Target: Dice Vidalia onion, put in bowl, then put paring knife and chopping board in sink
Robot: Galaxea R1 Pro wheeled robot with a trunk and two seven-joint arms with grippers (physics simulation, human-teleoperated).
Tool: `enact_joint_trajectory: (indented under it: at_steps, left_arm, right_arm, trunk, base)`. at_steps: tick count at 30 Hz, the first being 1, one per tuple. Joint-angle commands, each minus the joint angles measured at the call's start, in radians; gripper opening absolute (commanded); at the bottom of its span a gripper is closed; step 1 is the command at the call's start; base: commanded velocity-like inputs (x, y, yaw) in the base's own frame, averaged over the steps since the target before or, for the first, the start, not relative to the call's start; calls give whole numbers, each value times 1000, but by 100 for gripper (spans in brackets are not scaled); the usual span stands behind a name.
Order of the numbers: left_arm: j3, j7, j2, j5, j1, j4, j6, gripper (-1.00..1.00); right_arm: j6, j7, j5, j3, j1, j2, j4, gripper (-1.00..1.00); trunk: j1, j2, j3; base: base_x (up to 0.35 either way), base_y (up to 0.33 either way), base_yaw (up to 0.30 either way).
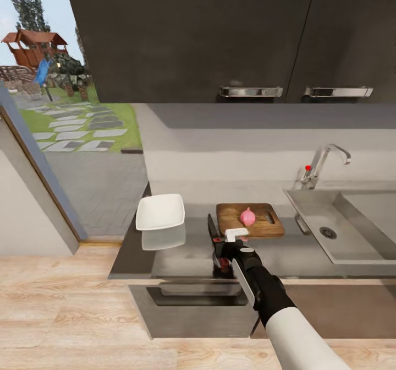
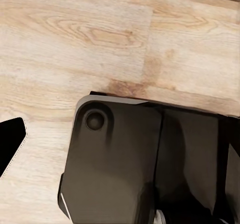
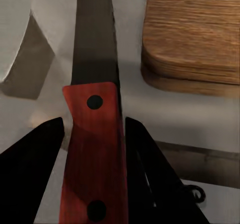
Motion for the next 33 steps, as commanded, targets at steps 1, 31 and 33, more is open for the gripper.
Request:
enact_joint_trajectory:
  at_steps: [1, 31, 33]
  left_arm:
    - [-2, 3, 0, 10, 0, -1, -2, 100]
    - [-2, 3, 0, 10, 0, -1, -2, 100]
    - [-2, 3, 0, 10, 0, -1, -2, 100]
  right_arm:
    - [5, -5, -4, 2, -1, 0, -1, -100]
    - [4, -5, -4, 2, -1, 1, -2, -100]
    - [4, -5, -4, 2, -1, 1, -2, -100]
  trunk:
    - [1, -2, 0]
    - [1, -2, 47]
    - [1, -2, 51]
  base:
    - [0, 252, 0]
    - [0, -65, 0]
    - [0, -219, 0]
